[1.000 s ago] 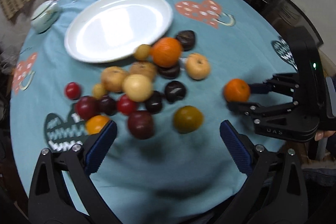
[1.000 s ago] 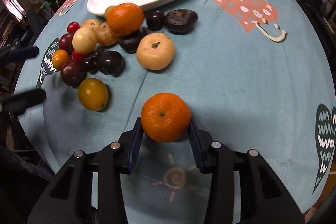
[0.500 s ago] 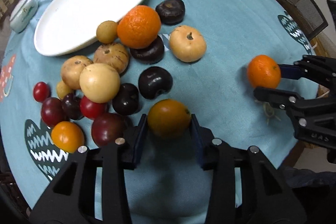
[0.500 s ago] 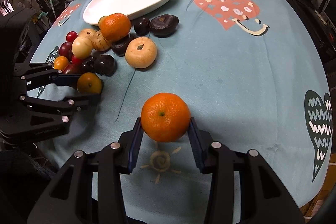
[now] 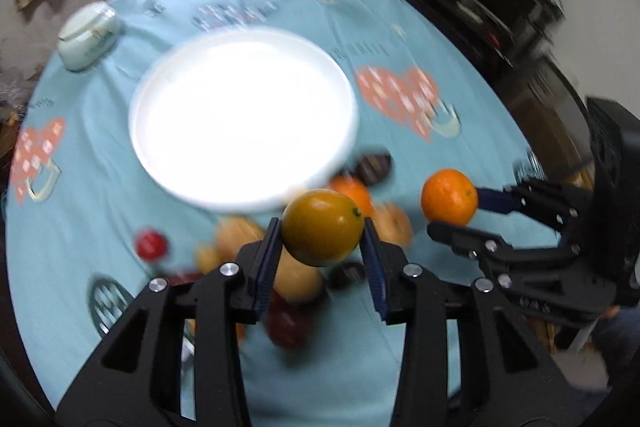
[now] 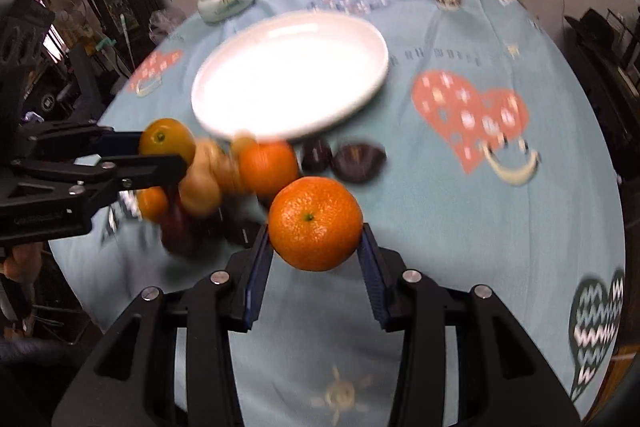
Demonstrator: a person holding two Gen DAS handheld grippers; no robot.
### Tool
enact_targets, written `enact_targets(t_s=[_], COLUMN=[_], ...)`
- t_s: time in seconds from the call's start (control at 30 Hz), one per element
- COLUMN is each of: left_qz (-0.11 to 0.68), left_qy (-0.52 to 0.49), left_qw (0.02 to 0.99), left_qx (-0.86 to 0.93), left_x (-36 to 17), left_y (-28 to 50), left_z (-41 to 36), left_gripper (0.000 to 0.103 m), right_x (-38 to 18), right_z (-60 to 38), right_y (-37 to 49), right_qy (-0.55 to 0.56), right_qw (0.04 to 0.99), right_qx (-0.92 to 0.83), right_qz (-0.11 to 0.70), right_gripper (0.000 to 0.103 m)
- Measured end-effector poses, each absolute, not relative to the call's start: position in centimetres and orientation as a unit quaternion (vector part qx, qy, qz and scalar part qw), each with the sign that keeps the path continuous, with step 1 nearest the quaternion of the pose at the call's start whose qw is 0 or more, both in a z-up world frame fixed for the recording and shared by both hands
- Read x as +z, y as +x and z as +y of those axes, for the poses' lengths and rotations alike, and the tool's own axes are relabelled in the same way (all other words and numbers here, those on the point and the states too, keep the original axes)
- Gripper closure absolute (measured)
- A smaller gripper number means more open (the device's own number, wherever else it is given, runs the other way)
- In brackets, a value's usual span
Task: Organize fruits
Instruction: 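Carry both fruits over the white plate and open both tools to release, then grasp an orange round fruit from the pile with the left tool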
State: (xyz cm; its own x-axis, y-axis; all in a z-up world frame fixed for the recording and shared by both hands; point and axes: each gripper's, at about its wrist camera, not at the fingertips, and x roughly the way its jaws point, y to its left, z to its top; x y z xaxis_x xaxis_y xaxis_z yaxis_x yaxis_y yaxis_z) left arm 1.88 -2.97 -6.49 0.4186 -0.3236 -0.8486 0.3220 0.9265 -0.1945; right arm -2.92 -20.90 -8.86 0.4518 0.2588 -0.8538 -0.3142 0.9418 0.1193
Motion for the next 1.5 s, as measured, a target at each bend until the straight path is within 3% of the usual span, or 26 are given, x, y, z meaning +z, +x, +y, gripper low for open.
enact_targets(t_s=[0.2, 0.47, 0.53, 0.6, 0.67, 0.8, 1.03, 1.2, 1.5], left_qz=[0.523, 0.571, 0.576, 0.577, 0.569, 0.545, 0.532, 0.528, 0.570], left_qy=[-0.009, -0.012, -0.017, -0.024, -0.037, -0.056, -0.058, -0.079, -0.061], left_qw=[0.841, 0.813, 0.810, 0.810, 0.816, 0.831, 0.840, 0.843, 0.815], left_qx=[-0.136, -0.113, -0.104, -0.098, -0.095, -0.096, -0.092, -0.063, -0.085], left_x=[-7.2, -11.7, -12.4, -12.7, -12.2, -10.2, -8.8, -8.8, -12.7], left_y=[9.4, 14.0, 14.7, 15.0, 15.0, 13.7, 9.1, 4.1, -3.1], left_z=[-1.8, -1.1, -0.6, 0.1, 0.9, 2.5, 4.4, 7.8, 6.9], left_gripper=[0.063, 0.062, 0.062, 0.058, 0.055, 0.040, 0.035, 0.029, 0.028], right_x=[-7.6, -11.9, -12.5, -12.2, -11.5, -10.7, -11.1, -11.3, -13.2], right_z=[-17.8, -14.6, -14.5, -14.7, -15.1, -15.6, -15.7, -16.8, -17.6], right_y=[4.8, 11.1, 11.9, 12.1, 12.0, 10.3, 4.6, 0.7, -4.0], right_qy=[-0.024, -0.070, -0.066, -0.058, -0.065, -0.078, -0.111, -0.077, -0.052], right_qw=[0.857, 0.833, 0.829, 0.834, 0.839, 0.831, 0.826, 0.822, 0.802], right_qx=[0.178, 0.192, 0.198, 0.203, 0.200, 0.210, 0.220, 0.225, 0.224], right_qz=[0.483, 0.514, 0.519, 0.509, 0.502, 0.510, 0.506, 0.518, 0.551], right_gripper=[0.058, 0.058, 0.051, 0.038, 0.038, 0.038, 0.038, 0.038, 0.037])
